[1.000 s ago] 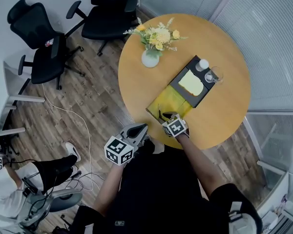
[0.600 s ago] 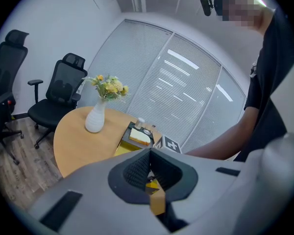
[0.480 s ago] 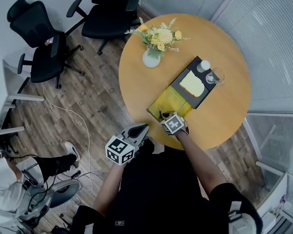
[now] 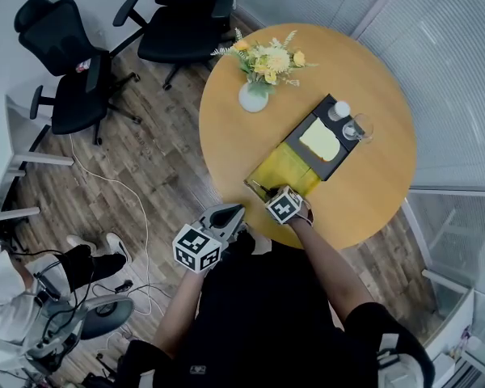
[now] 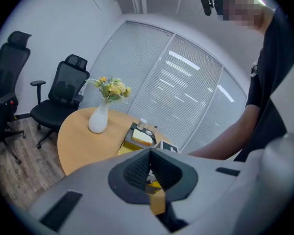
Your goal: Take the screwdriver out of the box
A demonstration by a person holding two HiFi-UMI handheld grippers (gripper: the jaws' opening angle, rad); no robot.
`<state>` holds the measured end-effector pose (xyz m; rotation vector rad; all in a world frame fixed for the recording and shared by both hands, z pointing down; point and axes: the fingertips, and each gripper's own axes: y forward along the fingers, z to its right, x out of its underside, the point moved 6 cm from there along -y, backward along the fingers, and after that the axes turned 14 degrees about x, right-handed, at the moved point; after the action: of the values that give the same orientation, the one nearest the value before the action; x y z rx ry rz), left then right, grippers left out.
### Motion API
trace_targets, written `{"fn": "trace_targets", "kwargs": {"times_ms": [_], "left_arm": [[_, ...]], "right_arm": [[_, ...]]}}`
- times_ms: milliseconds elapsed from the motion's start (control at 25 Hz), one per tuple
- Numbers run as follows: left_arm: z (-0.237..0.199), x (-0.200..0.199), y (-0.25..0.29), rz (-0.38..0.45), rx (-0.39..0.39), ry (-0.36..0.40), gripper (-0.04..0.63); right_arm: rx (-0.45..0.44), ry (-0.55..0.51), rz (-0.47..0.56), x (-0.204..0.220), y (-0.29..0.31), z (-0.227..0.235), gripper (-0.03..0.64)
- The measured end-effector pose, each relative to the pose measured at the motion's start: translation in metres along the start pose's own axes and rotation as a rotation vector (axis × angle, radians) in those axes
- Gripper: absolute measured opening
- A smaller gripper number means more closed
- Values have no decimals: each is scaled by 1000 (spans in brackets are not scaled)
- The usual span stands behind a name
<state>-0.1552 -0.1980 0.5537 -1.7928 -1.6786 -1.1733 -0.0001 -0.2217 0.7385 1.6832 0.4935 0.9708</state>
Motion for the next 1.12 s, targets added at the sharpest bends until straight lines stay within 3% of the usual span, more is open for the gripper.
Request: {"fn": "trace_targets", "kwargs": {"times_ms": [440, 1120], "left_arm": [[6, -1, 4, -10, 18, 18, 5], [13, -5, 2, -7, 46, 51, 5]], "right_arm": [[31, -120, 13, 3, 3, -6, 57], [66, -175, 69, 9, -10, -10, 57]]}}
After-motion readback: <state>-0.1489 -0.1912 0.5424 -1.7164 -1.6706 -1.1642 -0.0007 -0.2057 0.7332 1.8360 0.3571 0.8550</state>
